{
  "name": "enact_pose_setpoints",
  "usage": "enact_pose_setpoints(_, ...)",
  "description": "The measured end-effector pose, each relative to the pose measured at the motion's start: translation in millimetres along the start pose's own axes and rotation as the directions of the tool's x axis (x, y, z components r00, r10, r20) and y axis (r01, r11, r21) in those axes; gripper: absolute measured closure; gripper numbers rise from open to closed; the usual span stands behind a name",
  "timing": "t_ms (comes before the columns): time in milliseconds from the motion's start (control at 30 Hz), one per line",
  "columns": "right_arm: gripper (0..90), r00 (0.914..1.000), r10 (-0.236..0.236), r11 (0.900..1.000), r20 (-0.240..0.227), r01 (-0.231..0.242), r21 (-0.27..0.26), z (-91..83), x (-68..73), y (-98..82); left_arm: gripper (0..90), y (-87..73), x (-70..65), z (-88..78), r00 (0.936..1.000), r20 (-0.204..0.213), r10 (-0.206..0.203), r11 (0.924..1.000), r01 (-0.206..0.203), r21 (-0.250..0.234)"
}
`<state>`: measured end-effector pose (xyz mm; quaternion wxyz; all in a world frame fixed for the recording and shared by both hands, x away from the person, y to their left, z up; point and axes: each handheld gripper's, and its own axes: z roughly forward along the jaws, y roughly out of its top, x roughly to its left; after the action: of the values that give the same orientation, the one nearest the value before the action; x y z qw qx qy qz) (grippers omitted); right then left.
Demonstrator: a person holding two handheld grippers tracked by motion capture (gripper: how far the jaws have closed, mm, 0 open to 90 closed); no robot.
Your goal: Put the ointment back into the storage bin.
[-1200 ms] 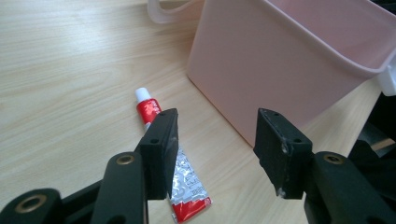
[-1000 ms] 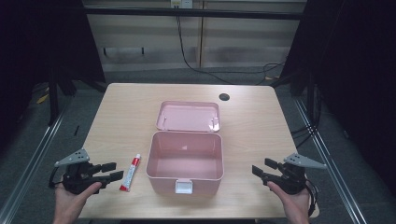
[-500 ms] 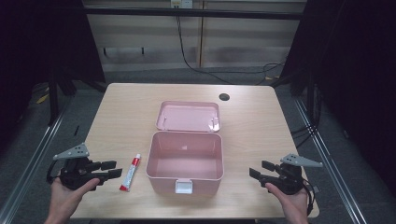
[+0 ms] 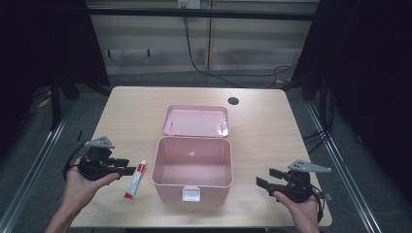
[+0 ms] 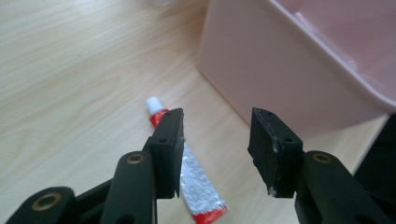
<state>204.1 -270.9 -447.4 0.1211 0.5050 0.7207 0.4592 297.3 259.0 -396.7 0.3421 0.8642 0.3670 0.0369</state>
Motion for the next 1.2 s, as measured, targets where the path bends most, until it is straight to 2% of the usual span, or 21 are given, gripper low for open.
enact_pose_setpoints(200, 29.6, 1.0000, 0.002, 1.000, -0.005, -0.002, 0.008, 0.9, 0.6, 0.2, 61.7, 5.2, 4.2, 9.7, 0.9994, -0.027, -0.021, 0.9990, 0.022, 0.038)
enact_pose_setpoints(267, 29.5, 1.0000, -0.001, 1.000, -0.004, 0.001, 0.010, 1.2, 0.5, 0.2, 62.6, 6.3, 6.0, 13.4, 0.9996, -0.018, -0.024, 0.9971, 0.025, 0.072)
enact_pose_setpoints(333, 29.3, 1.0000, -0.001, 1.000, -0.004, 0.001, 0.010, 1.5, 0.5, 0.1, 64.2, 7.7, 6.1, 18.8, 0.9992, -0.028, -0.030, 0.9921, 0.033, 0.121)
enact_pose_setpoints(400, 29.0, 1.0000, -0.001, 1.000, -0.007, 0.001, 0.014, 2.0, 0.4, 0.0, 66.3, 6.4, 5.6, 22.0, 0.9988, -0.025, -0.041, 0.9932, 0.044, 0.108)
enact_pose_setpoints(433, 29.0, 1.0000, 0.000, 1.000, -0.009, 0.000, 0.018, 2.0, 0.6, -0.1, 65.9, 5.4, 5.9, 24.7, 0.9994, -0.019, -0.030, 0.9910, 0.032, 0.130)
enact_pose_setpoints(467, 29.0, 1.0000, 0.000, 1.000, -0.009, 0.000, 0.018, 2.0, 0.6, -0.1, 64.9, 5.4, 5.9, 24.7, 0.9994, -0.019, -0.030, 0.9910, 0.032, 0.130)
enact_pose_setpoints(533, 28.8, 0.9999, 0.002, 1.000, -0.010, -0.002, 0.023, 2.0, 1.0, -0.2, 64.3, 3.6, 5.1, 29.4, 0.9983, -0.055, -0.016, 0.9850, 0.025, 0.171)
enact_pose_setpoints(600, 28.6, 0.9999, -0.005, 1.000, -0.014, 0.006, 0.021, 3.1, 0.9, 0.1, 64.3, 3.1, 5.4, 33.5, 0.9986, -0.050, -0.017, 0.9816, 0.026, 0.189)
enact_pose_setpoints(667, 28.5, 0.9999, -0.003, 1.000, -0.015, 0.003, 0.024, 3.4, 1.3, 0.0, 64.3, 4.2, 5.7, 37.2, 0.9986, -0.053, -0.010, 0.9746, 0.021, 0.223)
enact_pose_setpoints(800, 28.1, 0.9999, -0.001, 0.999, -0.014, 0.002, 0.034, 4.9, 1.0, 0.0, 61.9, 8.1, 6.7, 44.8, 0.9990, -0.029, -0.035, 0.9676, 0.041, 0.249)
enact_pose_setpoints(867, 27.9, 0.9999, -0.004, 0.999, -0.014, 0.004, 0.036, 5.6, 0.6, -0.2, 61.8, 10.4, 9.1, 49.9, 0.9985, -0.035, -0.043, 0.9589, 0.051, 0.279)
enact_pose_setpoints(900, 27.9, 0.9999, -0.004, 0.999, -0.014, 0.004, 0.036, 5.6, 0.6, -0.2, 61.8, 10.7, 10.8, 51.6, 0.9987, -0.030, -0.042, 0.9572, 0.049, 0.285)
enact_pose_setpoints(967, 27.4, 0.9998, -0.004, 0.999, -0.019, 0.004, 0.041, 6.0, 0.7, -0.4, 61.7, 8.1, 12.7, 55.2, 0.9972, -0.020, -0.073, 0.9571, 0.075, 0.280)
enact_pose_setpoints(1000, 27.2, 0.9998, 0.001, 0.999, -0.021, 0.000, 0.049, 6.3, 0.8, -0.8, 61.5, 5.7, 15.1, 56.9, 0.9955, 0.007, -0.094, 0.9592, 0.089, 0.268)
enact_pose_setpoints(1033, 26.9, 0.9998, 0.004, 0.998, -0.020, -0.003, 0.059, 6.6, 1.0, -1.2, 61.5, 3.7, 17.2, 59.2, 0.9941, 0.017, -0.107, 0.9563, 0.099, 0.275)
enact_pose_setpoints(1067, 26.9, 0.9998, 0.001, 0.998, -0.022, 0.001, 0.058, 7.3, 1.0, -1.2, 61.5, 2.4, 17.4, 61.6, 0.9956, -0.008, -0.093, 0.9495, 0.092, 0.300)
enact_pose_setpoints(1100, 26.8, 0.9997, -0.002, 0.998, -0.022, 0.003, 0.058, 7.7, 0.8, -1.0, 61.5, 1.2, 18.5, 62.6, 0.9956, -0.013, -0.092, 0.9468, 0.092, 0.308)
enact_pose_setpoints(1133, 26.8, 0.9998, -0.002, 0.998, -0.021, 0.004, 0.057, 8.0, 0.8, -0.8, 61.2, 0.1, 19.9, 63.0, 0.9937, 0.000, -0.112, 0.9485, 0.107, 0.298)
enact_pose_setpoints(1200, 26.8, 0.9997, 0.000, 0.998, -0.024, 0.002, 0.058, 7.5, 1.4, -0.8, 61.1, -0.5, 20.7, 65.1, 0.9937, -0.011, -0.111, 0.9444, 0.109, 0.310)
